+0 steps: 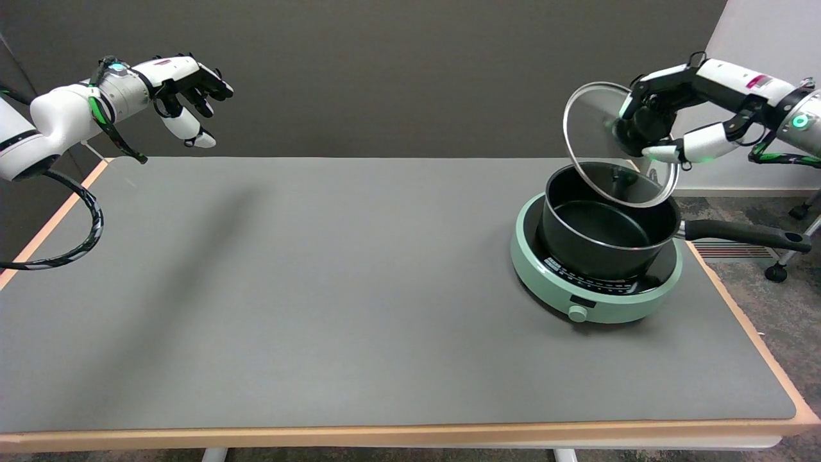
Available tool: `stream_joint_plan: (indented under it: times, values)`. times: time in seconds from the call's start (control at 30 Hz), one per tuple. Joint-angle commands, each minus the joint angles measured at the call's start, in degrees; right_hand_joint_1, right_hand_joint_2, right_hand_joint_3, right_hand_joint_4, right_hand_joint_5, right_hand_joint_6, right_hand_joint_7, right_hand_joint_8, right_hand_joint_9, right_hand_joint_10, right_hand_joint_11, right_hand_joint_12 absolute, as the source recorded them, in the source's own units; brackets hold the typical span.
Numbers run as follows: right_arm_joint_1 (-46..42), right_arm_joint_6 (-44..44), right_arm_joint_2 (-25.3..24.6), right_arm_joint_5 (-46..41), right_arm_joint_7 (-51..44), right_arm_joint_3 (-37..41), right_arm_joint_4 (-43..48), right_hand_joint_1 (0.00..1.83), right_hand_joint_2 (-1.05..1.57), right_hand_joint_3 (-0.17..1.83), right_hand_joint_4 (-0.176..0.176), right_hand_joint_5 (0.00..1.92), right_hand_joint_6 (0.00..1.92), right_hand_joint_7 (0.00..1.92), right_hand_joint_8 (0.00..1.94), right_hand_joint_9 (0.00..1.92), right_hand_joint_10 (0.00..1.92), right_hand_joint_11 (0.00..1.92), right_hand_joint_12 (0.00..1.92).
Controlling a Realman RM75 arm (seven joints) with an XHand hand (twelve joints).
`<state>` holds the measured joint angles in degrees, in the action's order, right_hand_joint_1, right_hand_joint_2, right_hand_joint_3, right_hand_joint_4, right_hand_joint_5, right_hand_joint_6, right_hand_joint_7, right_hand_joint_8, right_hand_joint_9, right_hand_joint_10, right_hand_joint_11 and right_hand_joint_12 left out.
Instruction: Pick up the pot lid.
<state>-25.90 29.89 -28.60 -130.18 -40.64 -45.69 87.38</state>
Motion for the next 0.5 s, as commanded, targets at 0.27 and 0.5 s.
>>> stream_joint_plan:
  times: [0.27,0.5]
  values:
    - [1.87,5.38,-0.36,-9.20,8.66,2.74,-0.52,1.37,0.82,0.60,0.176,0.76,1.12,0.96,1.20,0.88,1.28,0.69,1.29]
    - [4.07,2.15,-0.14,-8.57,8.66,0.35,4.38,1.37,0.82,0.61,0.176,0.76,1.11,0.96,1.20,0.88,1.28,0.69,1.30]
